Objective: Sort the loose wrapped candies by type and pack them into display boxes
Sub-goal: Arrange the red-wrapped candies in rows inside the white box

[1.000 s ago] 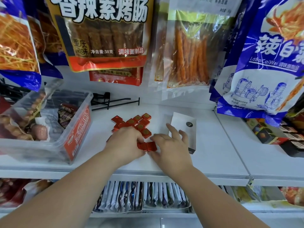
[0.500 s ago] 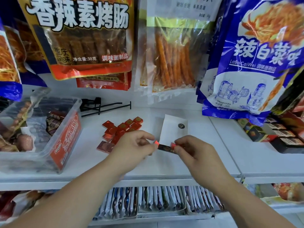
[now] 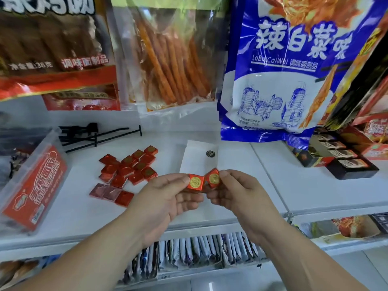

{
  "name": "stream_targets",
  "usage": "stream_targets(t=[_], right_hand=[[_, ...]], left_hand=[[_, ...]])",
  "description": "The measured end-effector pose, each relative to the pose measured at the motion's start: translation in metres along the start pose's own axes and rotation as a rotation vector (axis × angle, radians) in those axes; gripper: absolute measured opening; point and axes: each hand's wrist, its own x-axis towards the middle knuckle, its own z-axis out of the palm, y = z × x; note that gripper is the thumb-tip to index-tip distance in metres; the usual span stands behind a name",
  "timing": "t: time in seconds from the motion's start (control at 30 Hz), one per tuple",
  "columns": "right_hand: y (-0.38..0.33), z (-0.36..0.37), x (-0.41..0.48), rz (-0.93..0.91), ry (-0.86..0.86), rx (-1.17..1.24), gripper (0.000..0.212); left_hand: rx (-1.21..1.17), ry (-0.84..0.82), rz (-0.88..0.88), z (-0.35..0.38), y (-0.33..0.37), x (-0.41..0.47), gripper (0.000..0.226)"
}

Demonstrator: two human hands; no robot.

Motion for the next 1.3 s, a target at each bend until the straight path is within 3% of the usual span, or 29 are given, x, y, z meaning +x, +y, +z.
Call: stream_targets(t=[0.17,0.43,0.57,0.73,0.9,1.03,1.3], right_hand=[[0.001,-0.003,0.005,0.083,-0.041,0.047,0.033],[0.007,-0.001,0.009,0.069,-0.020,-0.009,0.027],[0.008,-0.003,0.008,0.053,-0.013,-0.006,0.019],[0.006,-0.007,0.006,0.036,-0.053,0.030,0.026],[0.007,-0.010,0.008,0.003,-0.074,0.023,0.040],[0.005,-0.016,0.012,-0.062,-0.043,-0.081,0.033],[-0.002,-0.025,0.012,-0.124,-0.161,-0.195,0.033]], left_hand=[[0.197,0.079,0.021,-0.001,-0.007,0.004,0.017],[0.353,0.084,0.064,0.001,-0.011,0.010,0.025],[0.336,0.059,0.080,0.003,-0.009,0.011,0.019],[0.282,0.091,0.109,0.001,-0.008,0.015,0.006],[0.338,0.049,0.111,0.001,-0.007,0.017,0.032],[0.353,0.039,0.066,0.001,-0.003,0.020,0.045],[0.312,-0.014,0.014,0.004,0.000,0.022,0.026]])
